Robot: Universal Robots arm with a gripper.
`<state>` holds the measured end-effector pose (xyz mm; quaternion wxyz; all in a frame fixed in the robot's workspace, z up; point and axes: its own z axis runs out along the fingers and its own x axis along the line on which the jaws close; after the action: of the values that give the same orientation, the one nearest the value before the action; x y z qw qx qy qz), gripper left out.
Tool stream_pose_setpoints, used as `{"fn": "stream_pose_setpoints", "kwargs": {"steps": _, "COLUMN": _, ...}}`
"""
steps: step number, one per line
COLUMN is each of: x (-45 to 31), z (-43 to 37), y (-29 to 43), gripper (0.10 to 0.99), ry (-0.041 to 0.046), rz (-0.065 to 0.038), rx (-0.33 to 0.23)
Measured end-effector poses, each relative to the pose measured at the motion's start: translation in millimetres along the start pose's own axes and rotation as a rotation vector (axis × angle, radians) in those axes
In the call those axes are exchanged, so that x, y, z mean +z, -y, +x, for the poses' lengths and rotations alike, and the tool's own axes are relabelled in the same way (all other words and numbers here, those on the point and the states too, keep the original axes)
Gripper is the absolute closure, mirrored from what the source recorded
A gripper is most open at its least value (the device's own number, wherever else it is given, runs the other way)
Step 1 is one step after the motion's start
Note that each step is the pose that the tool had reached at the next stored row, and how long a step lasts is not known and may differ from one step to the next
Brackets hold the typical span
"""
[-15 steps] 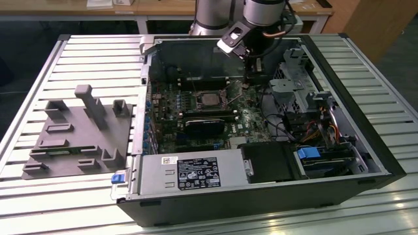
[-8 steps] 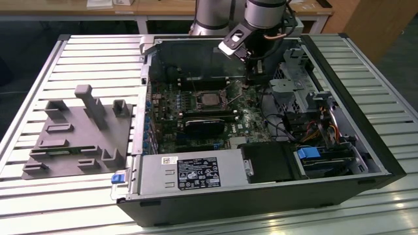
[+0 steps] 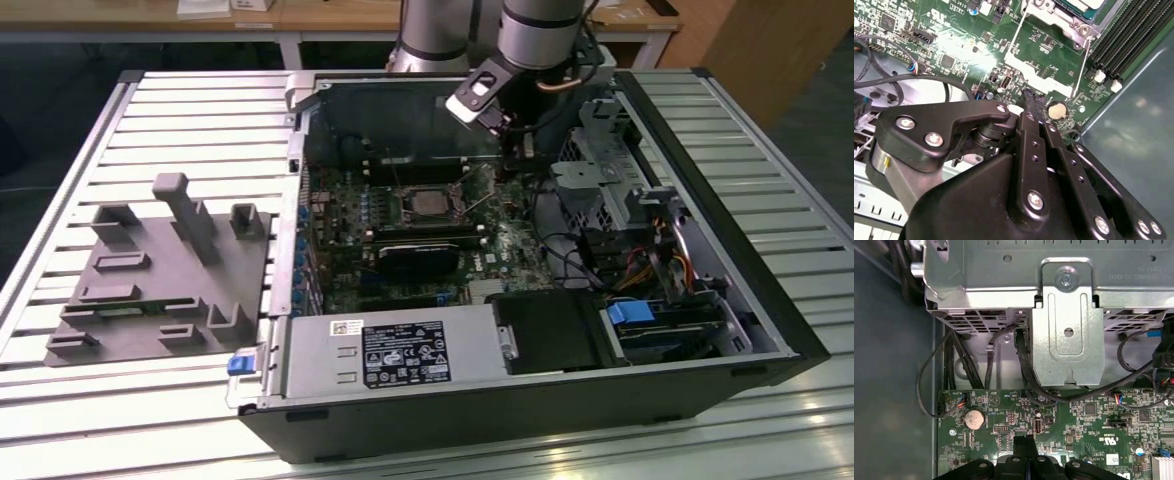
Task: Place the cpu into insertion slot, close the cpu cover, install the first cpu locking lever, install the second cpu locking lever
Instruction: 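Close the cpu cover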
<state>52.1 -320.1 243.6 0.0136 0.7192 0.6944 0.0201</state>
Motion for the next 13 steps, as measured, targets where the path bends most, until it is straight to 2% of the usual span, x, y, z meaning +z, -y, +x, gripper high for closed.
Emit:
{"fn": "stream_pose_setpoints", "kwargs": {"steps": 5, "x": 5.1, "z": -0.1, "y": -0.1, "gripper": 0.984, "ry": -0.0001, "rz": 0.000, "rx": 0.000}}
{"fn": "stream_pose_setpoints", "kwargs": {"steps": 11, "x": 5.1, "z": 0.0, "y": -0.1, "gripper": 0.984, "ry": 0.0001, "rz": 0.001, "rx": 0.000}}
{"fn": "stream_pose_setpoints", "kwargs": {"steps": 13, "x": 5.2, "z": 0.0, "y": -0.3, "gripper": 0.984, "ry": 0.0001, "rz": 0.011, "rx": 0.000}}
